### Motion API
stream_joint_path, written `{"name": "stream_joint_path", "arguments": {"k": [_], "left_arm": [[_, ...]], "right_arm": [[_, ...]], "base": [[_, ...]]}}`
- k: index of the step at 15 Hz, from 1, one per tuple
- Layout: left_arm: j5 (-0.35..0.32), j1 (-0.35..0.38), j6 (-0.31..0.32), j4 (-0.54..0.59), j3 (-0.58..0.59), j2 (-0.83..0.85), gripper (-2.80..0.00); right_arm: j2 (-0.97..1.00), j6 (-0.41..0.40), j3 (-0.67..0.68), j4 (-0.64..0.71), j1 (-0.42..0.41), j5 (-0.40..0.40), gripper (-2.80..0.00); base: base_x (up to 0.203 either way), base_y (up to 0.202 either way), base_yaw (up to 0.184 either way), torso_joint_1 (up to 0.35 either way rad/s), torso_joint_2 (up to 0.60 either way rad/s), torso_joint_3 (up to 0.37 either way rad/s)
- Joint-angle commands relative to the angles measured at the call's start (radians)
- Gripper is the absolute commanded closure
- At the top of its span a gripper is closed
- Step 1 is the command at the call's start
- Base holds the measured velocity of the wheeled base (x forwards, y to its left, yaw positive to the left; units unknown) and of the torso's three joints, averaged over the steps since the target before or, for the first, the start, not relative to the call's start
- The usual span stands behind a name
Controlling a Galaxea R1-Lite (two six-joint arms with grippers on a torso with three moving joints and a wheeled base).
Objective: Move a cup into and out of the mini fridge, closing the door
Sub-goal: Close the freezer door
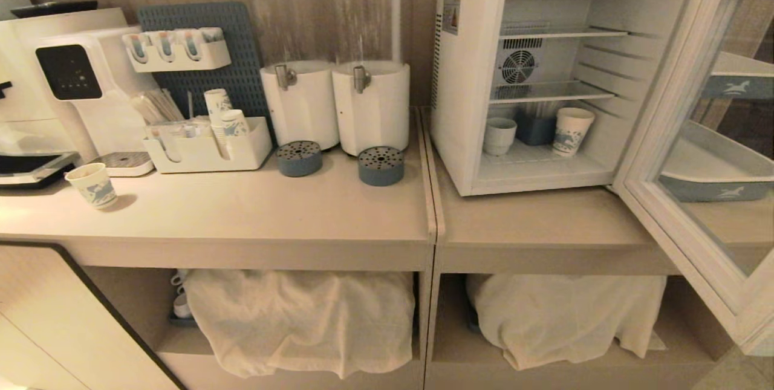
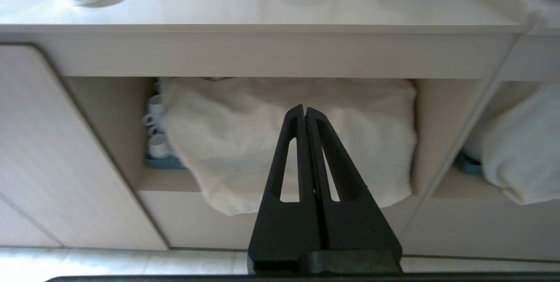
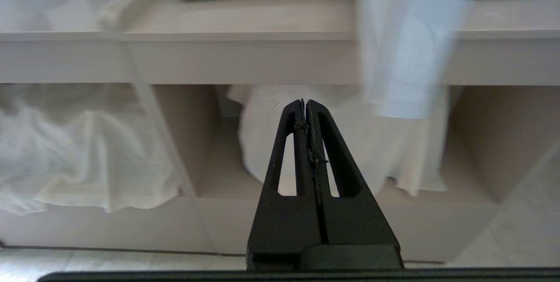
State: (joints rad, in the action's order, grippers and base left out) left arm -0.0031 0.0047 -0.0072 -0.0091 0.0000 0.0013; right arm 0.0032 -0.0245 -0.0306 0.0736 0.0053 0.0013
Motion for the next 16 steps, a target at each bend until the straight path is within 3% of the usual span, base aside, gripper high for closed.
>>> {"name": "stream_joint_path", "arguments": {"k": [1,16], "left_arm": [[0.0,0.0,0.0,0.0,0.0,0.0,0.0],[0.0,0.0,-0.005,0.0,0.002,0.0,0.0]], "right_arm": [[0.001,0.0,0.0,0.0,0.001,0.0,0.0],[0.001,-0.001,0.0,0.0,0.001,0.0,0.0]], "base": [[0.0,-0.195,-0.011,0.006,0.0,0.002],[0.0,-0.193,-0.008,0.003,0.0,0.002]]}}
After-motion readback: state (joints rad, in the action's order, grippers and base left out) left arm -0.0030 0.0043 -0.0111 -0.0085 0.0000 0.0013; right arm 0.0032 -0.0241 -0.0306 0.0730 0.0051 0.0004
